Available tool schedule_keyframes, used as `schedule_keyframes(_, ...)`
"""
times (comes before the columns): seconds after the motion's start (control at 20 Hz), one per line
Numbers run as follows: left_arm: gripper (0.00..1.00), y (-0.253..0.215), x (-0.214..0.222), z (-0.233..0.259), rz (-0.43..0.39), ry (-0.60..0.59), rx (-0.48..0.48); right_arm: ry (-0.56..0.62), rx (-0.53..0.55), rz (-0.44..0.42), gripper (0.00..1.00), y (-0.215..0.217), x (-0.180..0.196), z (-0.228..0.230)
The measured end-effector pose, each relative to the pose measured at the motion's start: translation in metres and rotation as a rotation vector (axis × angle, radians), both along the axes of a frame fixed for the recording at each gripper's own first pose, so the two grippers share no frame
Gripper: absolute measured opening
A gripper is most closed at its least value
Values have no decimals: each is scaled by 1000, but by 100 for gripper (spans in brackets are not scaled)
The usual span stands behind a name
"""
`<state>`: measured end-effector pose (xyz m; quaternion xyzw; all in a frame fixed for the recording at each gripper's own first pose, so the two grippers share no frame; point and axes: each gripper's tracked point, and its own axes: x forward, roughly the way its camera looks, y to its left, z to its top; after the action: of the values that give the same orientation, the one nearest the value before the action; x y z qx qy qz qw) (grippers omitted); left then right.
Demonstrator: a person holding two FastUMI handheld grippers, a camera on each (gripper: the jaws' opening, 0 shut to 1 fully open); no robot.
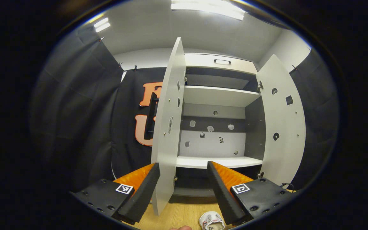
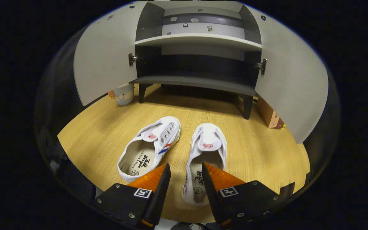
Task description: Grab one shoe with the right hand and put it into the shoe cabinet, grab the other shoe with the left hand and put it into the shoe cabinet; then close the right door with the right hand and the left door with the left hand.
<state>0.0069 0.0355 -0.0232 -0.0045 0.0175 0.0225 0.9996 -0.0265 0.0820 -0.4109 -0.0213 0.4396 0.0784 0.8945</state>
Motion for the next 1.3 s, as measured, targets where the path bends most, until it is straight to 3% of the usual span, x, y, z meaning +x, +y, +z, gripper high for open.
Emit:
schedule_keyframes(0.2, 96, 1, -2, -1, -3, 8, 11, 7, -7, -46, 46, -3, 16, -18)
schedule_keyframes(0.7, 92, 0, -3, -7, -5, 25, 26, -21, -42, -97, 23, -7, 55, -42)
schedule_keyframes(0.75, 92, 0, -3, -6, -5, 26, 26, -28, -38, -87, 10, -6, 54, -42)
schedule_keyframes(0.8, 96, 0, -4, -7, -5, 26, 26, -36, -40, -85, 6, -6, 55, -41)
schedule_keyframes(0.85, 92, 0, -4, -8, -4, 28, 26, -40, -41, -84, 3, -7, 55, -41)
schedule_keyframes(0.9, 96, -1, -5, -8, -4, 28, 25, -50, -40, -76, 1, -7, 56, -40)
schedule_keyframes(0.95, 92, -2, -6, -9, -5, 29, 23, -63, -37, -59, 0, -6, 56, -38)
schedule_keyframes(1.0, 96, -3, -6, -10, -6, 32, 19, -87, -35, -45, 0, -6, 57, -34)
schedule_keyframes(1.3, 93, -10, 0, -19, -18, 46, -2, -259, -3, -2, 0, -11, 56, 16)
